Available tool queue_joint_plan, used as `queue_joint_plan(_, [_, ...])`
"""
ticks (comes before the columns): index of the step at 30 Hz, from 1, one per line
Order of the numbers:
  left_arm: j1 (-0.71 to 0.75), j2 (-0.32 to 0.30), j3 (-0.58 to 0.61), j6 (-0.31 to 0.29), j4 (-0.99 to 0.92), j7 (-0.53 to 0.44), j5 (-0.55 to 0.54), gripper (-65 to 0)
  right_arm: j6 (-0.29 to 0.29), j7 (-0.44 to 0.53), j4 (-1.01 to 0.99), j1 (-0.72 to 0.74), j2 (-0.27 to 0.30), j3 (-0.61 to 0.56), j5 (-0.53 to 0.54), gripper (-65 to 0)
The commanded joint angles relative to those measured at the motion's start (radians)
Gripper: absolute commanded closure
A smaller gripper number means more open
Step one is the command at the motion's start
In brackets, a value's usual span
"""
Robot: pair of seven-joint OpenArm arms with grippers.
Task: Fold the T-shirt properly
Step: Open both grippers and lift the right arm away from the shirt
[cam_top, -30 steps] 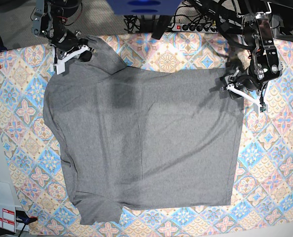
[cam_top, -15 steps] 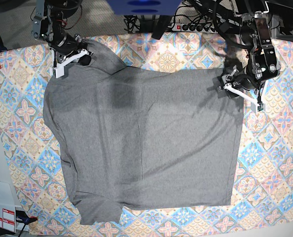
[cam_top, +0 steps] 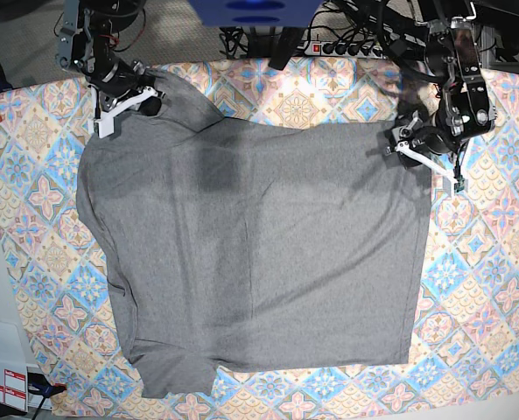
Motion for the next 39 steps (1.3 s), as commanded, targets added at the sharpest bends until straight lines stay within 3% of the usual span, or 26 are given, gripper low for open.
queue_joint_plan(1, [-0.004, -0.008, -0.002, 0.002, 0.017, -0.013, 0.001, -37.2, -0.012, -0.005, 0.031, -0.029, 0.009, 0.008, -0.015, -9.0])
queue_joint_plan(8, [0.005, -0.008, -0.002, 0.002, 0.017, -0.016, 0.001, -37.5, -0.012, -0.009, 0.222, -0.109, 0.005, 0.119, -0.018, -9.0])
queue_joint_plan(24, [0.022, -0.01, -0.002, 0.002, 0.017, -0.016, 0.001, -37.6, -0.012, -0.005, 0.232, -0.16, 0.006, 0.138, -0.02, -9.3])
queue_joint_plan(32, [0.057, -0.01, 0.0, 0.002, 0.017, -0.018, 0.0, -37.6, -0.012, -0.011, 0.233, -0.187, 0.005, 0.303, -0.015, -9.2])
queue_joint_plan(39, [0.068, -0.01, 0.0, 0.002, 0.019, -0.018, 0.0, -37.6, -0.009, -0.006, 0.233, -0.236, 0.005, 0.33, -0.017, -9.1])
